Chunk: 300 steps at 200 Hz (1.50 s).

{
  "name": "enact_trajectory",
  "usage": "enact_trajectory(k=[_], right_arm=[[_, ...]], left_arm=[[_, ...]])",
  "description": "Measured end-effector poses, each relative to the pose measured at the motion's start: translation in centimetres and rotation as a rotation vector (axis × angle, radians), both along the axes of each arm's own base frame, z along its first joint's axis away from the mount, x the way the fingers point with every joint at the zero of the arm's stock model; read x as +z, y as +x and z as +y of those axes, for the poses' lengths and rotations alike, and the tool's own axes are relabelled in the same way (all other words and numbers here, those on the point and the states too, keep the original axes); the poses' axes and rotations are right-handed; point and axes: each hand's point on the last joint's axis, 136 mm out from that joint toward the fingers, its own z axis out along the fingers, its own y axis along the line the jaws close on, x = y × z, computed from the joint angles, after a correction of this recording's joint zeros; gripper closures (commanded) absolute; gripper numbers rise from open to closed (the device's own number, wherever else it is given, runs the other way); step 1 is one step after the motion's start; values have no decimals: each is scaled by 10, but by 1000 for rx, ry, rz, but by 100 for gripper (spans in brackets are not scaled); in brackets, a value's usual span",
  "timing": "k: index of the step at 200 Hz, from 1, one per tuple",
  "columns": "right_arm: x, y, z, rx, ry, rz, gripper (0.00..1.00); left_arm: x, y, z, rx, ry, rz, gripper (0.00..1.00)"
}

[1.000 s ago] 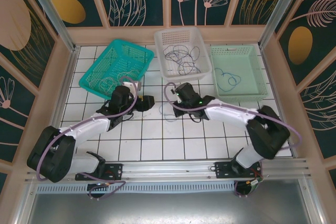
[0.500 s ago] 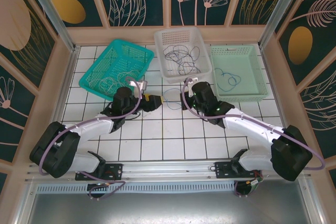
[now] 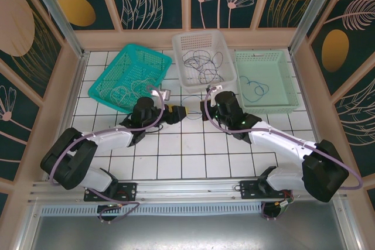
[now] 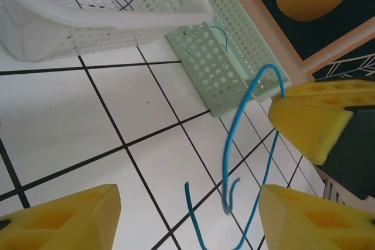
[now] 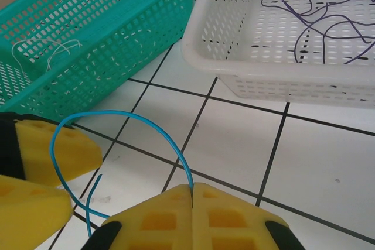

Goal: Untangle the cables

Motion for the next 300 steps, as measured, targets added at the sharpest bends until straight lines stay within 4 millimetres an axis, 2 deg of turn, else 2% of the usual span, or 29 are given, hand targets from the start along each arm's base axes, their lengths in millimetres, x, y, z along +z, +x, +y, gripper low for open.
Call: enact_trajectory(k=[41, 74, 101, 135, 213, 259, 274, 285, 295, 300], right_arm=[[1, -2, 1, 9, 15, -3, 100], [-2, -5, 2, 29, -1, 2, 100], [-12, -9, -2, 47, -55, 17, 100], [-24, -14, -6, 83, -140, 41, 100], [-46, -28, 2, 245, -284, 105, 100], [-57, -32, 3, 289, -306, 141, 100], [-60, -31, 2, 290, -297, 156, 100], [-61, -30, 1, 288, -292, 165, 100], [-62, -28, -1, 277, -286, 173, 100], [-62, -27, -2, 269, -281, 177, 100]], left_arm=[[11, 13, -5, 26, 6, -33, 72], [12, 19, -4, 46, 49, -47, 81], [3, 22, 1, 65, 108, -43, 100], [-8, 22, 5, 68, 195, -37, 100], [-12, 24, 6, -9, 374, -67, 100], [-29, 13, 9, -76, 446, -41, 85], [-30, 15, 12, -63, 461, -46, 68], [-29, 17, 16, -31, 467, -40, 65], [-27, 19, 21, 2, 478, -46, 53], [-25, 21, 24, 21, 480, -46, 51]])
